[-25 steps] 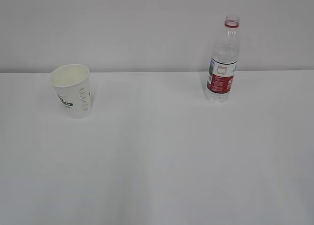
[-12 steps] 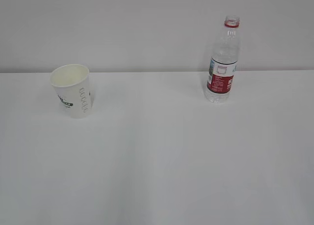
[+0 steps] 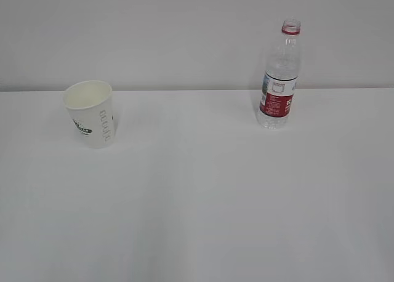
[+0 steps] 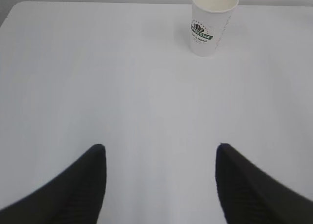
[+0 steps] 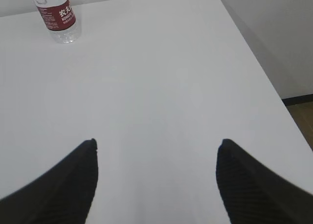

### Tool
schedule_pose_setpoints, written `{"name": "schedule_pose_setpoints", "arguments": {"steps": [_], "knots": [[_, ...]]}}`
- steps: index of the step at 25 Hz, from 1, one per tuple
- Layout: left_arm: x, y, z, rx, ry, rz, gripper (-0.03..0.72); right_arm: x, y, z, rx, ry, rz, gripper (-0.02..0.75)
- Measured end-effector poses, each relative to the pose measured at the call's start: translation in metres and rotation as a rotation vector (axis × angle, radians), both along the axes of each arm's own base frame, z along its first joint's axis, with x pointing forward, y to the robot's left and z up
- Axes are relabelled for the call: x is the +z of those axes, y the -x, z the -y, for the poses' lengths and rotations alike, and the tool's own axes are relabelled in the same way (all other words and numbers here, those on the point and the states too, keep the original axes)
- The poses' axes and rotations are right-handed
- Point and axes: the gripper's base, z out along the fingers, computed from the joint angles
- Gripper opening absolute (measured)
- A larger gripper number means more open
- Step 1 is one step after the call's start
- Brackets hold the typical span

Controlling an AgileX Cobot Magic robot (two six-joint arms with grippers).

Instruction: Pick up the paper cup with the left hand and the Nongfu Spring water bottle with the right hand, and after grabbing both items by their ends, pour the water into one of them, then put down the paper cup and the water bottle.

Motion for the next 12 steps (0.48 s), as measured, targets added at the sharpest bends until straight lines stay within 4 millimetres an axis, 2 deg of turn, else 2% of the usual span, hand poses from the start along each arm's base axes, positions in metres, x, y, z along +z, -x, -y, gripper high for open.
{"name": "schedule_pose_setpoints", "arguments": {"steps": [12], "knots": [[0.0001, 0.0000, 0.0005, -0.003, 0.005, 0.001, 0.482, 0.0000, 0.0000, 0.0000, 0.000, 0.000, 0.000, 0.569]]}}
